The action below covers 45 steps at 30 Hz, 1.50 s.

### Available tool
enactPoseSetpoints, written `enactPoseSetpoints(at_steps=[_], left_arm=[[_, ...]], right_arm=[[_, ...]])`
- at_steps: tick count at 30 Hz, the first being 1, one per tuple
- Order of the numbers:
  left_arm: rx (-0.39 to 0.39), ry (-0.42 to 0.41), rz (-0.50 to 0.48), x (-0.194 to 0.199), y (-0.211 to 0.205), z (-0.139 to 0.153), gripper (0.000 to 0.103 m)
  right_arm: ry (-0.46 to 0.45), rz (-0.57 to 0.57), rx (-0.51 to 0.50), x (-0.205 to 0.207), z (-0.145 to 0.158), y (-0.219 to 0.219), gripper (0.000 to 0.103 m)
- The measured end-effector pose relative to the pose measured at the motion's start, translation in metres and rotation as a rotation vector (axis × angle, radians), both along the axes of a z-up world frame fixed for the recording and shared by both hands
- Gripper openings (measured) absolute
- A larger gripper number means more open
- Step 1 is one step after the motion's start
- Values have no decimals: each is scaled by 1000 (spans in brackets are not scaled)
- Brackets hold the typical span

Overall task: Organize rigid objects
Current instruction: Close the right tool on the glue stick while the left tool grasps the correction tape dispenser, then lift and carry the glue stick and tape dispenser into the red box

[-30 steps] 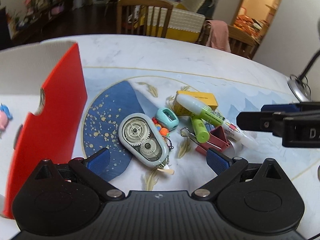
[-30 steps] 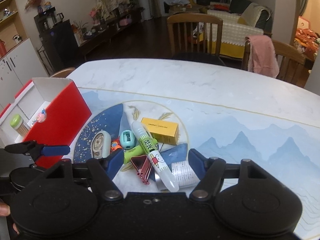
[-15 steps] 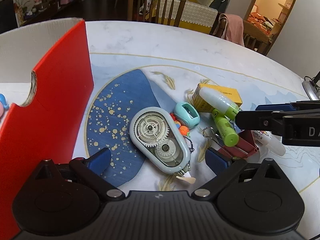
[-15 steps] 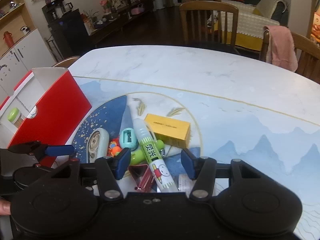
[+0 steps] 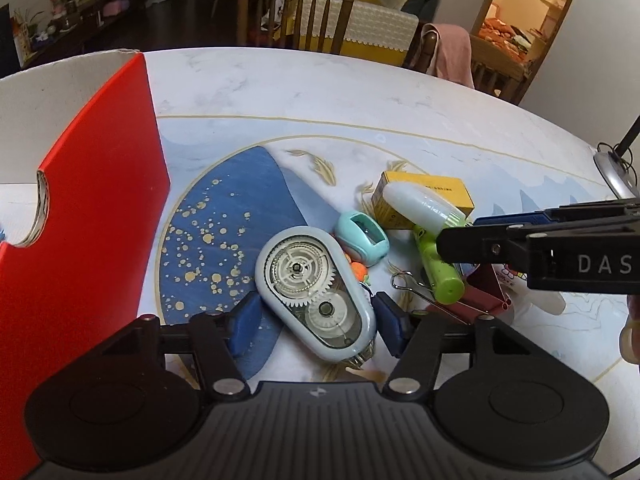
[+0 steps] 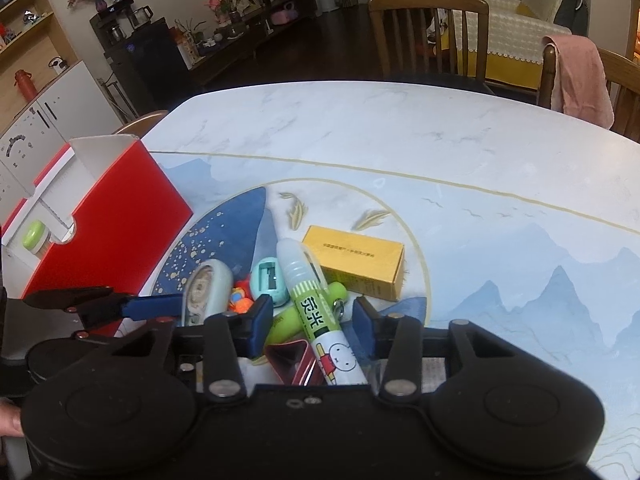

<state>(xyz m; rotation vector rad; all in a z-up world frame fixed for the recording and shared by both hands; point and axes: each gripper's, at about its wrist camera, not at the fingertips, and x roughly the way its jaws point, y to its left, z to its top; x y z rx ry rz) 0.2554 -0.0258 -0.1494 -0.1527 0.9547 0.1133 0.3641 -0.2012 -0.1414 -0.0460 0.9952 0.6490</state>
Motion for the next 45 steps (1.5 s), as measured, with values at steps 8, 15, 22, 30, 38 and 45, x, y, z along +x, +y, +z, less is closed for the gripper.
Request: enactPoseSetpoints(at_steps=[8, 15, 22, 30, 38, 45], left_arm=[[5, 1, -11, -3, 0, 2, 52], [-12, 3, -9, -9, 4, 7, 43], [-30, -13, 6, -19, 8, 14, 42], [-57, -39, -4, -36, 6, 32, 42], [-74, -95, -46, -58, 5, 66, 42], [-67, -136, -82, -75, 9, 96, 42]], right_arm=[[-27, -14, -27, -6, 3, 0, 18], [-48, -39, -13, -16, 13, -6, 17], [-59, -67, 17, -31, 26, -14, 17], [-51, -88, 38, -55, 36, -19, 17], [-65, -107, 57, -78, 54, -18, 17], [-104, -116, 69, -97, 76, -7, 17]])
